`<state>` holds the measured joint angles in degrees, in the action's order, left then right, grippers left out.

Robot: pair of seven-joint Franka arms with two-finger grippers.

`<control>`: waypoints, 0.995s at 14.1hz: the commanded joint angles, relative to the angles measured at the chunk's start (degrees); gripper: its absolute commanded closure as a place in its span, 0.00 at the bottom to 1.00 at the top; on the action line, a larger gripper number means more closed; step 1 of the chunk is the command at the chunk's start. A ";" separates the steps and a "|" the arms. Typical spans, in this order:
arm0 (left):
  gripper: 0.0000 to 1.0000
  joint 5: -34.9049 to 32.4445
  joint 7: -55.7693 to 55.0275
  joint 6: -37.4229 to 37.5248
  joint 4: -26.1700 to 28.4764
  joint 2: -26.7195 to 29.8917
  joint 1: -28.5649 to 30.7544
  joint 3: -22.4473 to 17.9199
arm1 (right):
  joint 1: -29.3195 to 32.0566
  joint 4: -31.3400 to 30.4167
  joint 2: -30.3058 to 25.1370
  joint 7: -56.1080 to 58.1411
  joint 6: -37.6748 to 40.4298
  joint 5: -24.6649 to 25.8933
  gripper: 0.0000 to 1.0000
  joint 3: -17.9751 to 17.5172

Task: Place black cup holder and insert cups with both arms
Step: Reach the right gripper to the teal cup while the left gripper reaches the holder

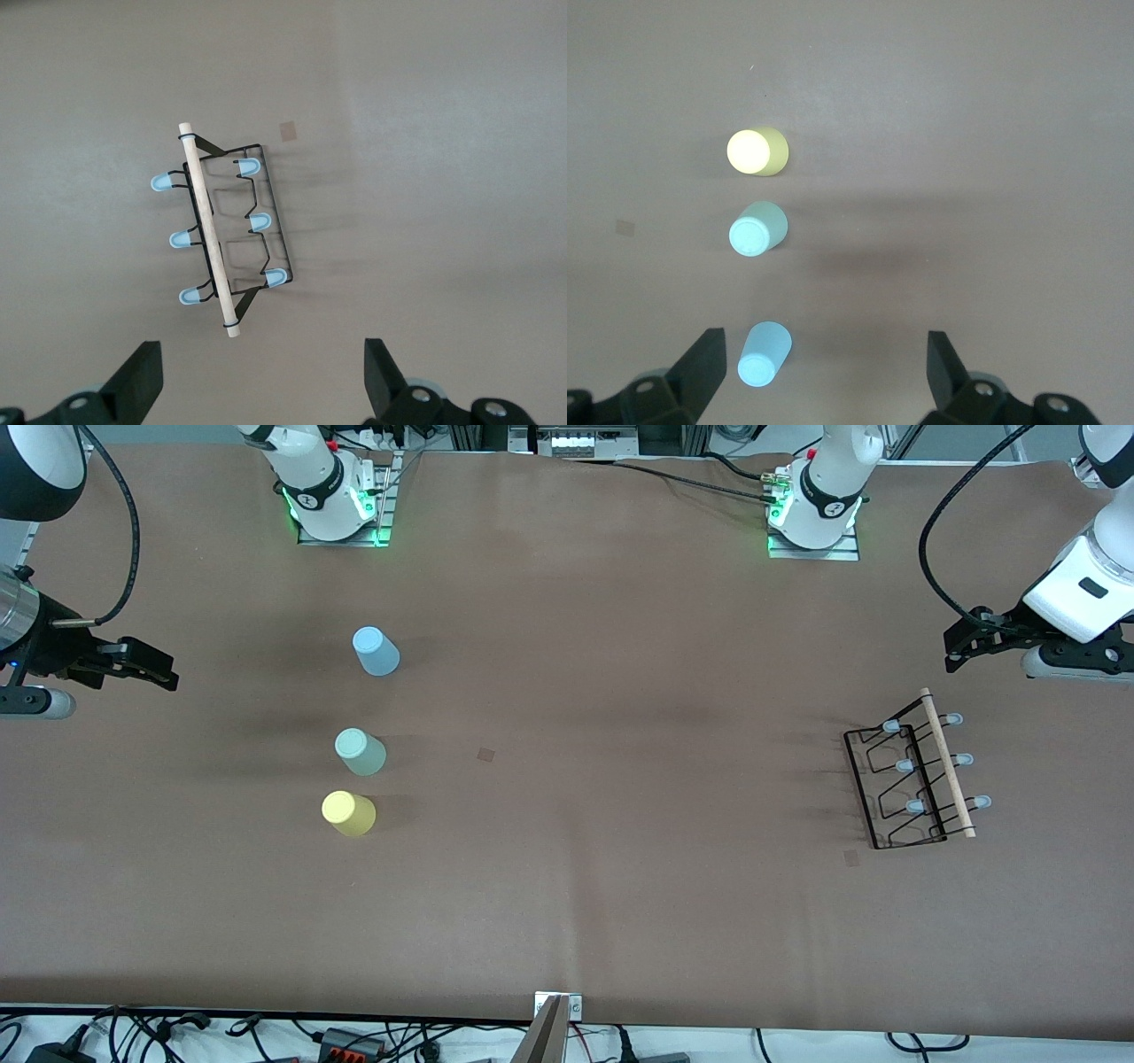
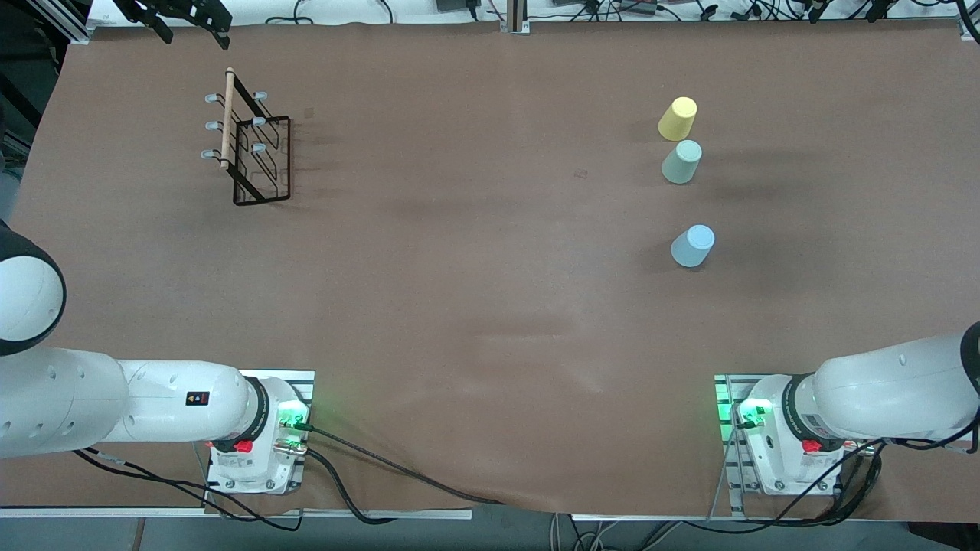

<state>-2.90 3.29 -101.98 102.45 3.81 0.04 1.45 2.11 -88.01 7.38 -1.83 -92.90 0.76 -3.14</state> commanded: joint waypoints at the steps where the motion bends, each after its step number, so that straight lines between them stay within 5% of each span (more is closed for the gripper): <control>1: 0.00 0.97 0.84 1.43 -1.90 -0.91 -0.04 -0.22 | 0.17 0.12 -0.09 0.07 0.43 -0.76 0.00 -0.02; 9: 0.00 0.97 1.28 2.31 -1.90 -1.09 -0.04 -0.22 | -0.09 -0.49 0.53 4.89 4.46 -0.76 0.00 -0.02; 14: 0.00 1.15 0.67 6.18 -2.08 -6.86 0.13 -0.74 | -0.26 -4.87 0.01 5.52 3.98 -0.93 0.00 -0.28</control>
<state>-2.90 3.29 -97.65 102.37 0.90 0.10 1.12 1.95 -89.27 8.65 2.69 -86.54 0.63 -3.23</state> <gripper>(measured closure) 0.000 0.000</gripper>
